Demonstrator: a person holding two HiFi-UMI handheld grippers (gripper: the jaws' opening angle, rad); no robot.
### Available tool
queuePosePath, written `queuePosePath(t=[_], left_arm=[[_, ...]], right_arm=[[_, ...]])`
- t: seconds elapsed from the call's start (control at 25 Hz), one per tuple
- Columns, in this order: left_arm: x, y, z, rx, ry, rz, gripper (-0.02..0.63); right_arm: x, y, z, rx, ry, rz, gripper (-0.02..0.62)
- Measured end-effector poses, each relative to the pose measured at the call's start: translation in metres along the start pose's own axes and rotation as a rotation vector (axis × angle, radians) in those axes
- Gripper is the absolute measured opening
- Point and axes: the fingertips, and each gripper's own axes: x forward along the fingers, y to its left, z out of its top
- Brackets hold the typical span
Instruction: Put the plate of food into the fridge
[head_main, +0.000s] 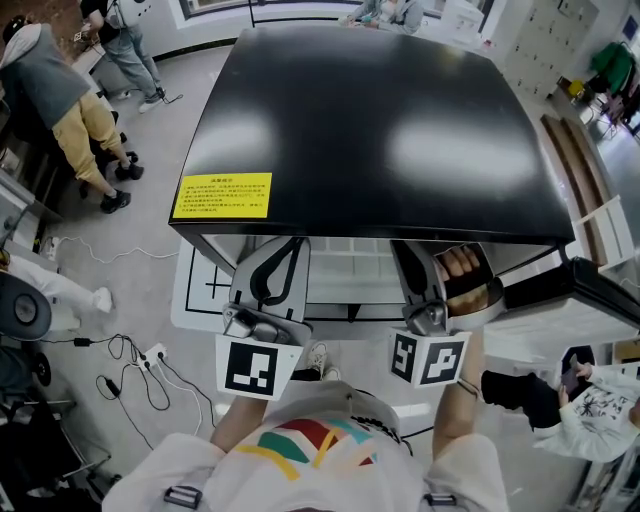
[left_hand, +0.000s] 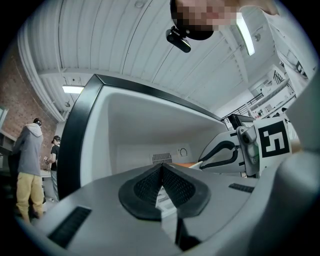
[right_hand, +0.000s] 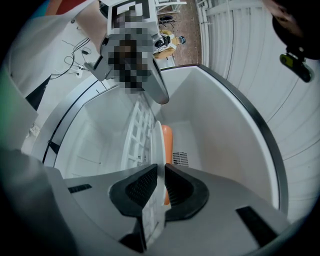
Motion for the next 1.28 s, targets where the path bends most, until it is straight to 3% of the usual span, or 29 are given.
queuePosePath(t=[0.36,0.56,0.92,1.08,1.28], left_arm=[[0.000,-0.001,-0.002,-0.001,0.002,0.001,0.006],[-0.001,-0.001,-0.002,-0.002,0.004,0.001,0.006],[-0.001,-0.001,-0.001,-0.009,0.003,-0.003,0.006],[-0.001,-0.002,-0.003,-0.016,0.006,-0.005,0.006],[-0.001,-0.002,-0.002,-0.014,0.001,-0.005,0.006]], right_arm=[[0.002,0.009,-0.001,0.031,-0.006,0.061,0.043],[0.001,0.016,-0.002,0.073,-0.008,0.123,0.114],[-0.001,0.014,-0.005,0.042,-0.049,0.226,0.155],[-0.003,0.007,-0.001,0.034,-0.096,0.214,0.249],[-0.010,0.006,0.001,0.077,-0.122,0.201,0.256]])
